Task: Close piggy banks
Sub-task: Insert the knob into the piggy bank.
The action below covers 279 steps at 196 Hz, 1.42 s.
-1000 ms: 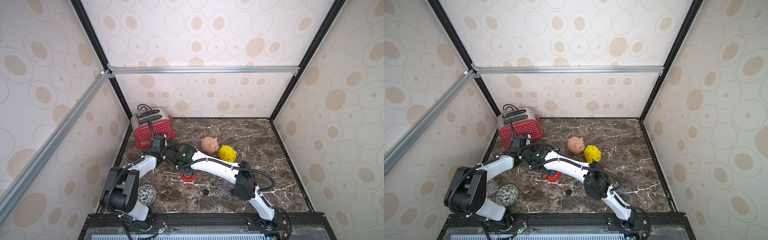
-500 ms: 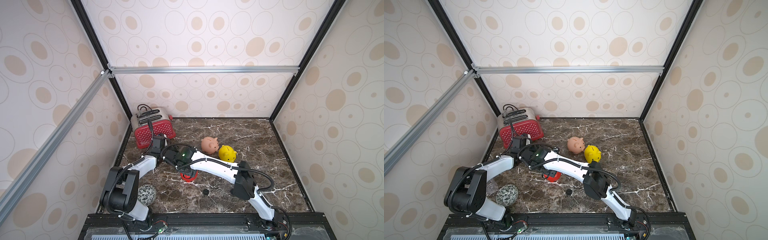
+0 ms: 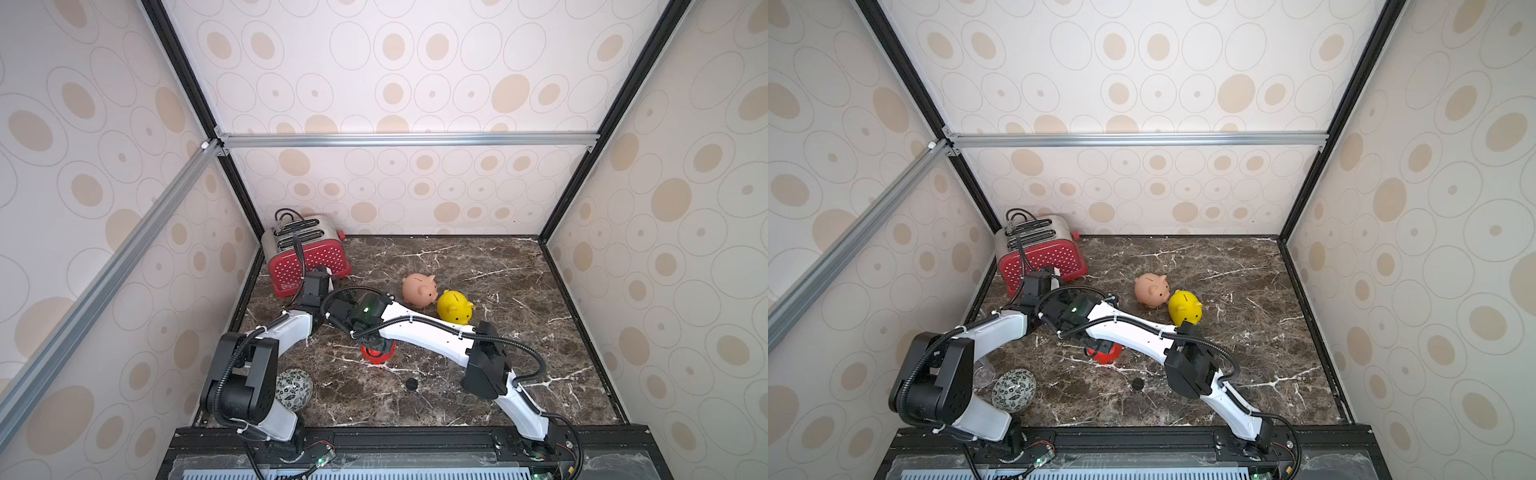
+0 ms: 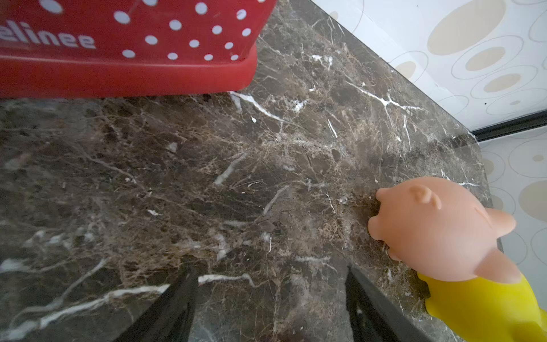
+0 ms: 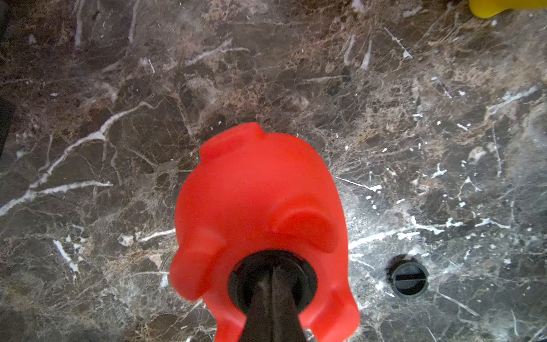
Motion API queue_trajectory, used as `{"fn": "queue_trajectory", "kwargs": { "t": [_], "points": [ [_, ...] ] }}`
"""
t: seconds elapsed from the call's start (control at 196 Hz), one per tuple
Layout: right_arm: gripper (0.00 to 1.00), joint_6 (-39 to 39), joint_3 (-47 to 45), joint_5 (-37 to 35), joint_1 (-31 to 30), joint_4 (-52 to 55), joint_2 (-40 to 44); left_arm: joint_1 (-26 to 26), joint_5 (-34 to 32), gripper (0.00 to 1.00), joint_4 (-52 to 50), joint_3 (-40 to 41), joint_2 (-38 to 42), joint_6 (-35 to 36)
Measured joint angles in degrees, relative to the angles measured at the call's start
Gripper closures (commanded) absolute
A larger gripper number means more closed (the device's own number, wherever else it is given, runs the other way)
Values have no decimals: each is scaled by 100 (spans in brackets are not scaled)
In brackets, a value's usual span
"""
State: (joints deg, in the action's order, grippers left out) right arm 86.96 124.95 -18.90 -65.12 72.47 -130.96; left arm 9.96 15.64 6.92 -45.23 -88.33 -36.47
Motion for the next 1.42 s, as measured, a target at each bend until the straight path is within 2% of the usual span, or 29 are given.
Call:
{"fn": "queue_trajectory", "kwargs": {
  "t": [0.54, 0.938, 1.198, 1.422],
  "points": [
    [100, -264, 284, -92, 0, 208, -181, -2, 105, 22, 153, 2, -216, -26],
    [100, -708, 234, -490, 0, 81, -197, -7, 256, 22, 319, 11, -415, -144],
    [100, -1200, -103, -603, -4, -258, -31, -7, 474, 23, 470, 11, -632, -232],
    [100, -2033, -671, -623, 7, -798, 249, -7, 719, 24, 520, 42, -776, -323]
  ]
}}
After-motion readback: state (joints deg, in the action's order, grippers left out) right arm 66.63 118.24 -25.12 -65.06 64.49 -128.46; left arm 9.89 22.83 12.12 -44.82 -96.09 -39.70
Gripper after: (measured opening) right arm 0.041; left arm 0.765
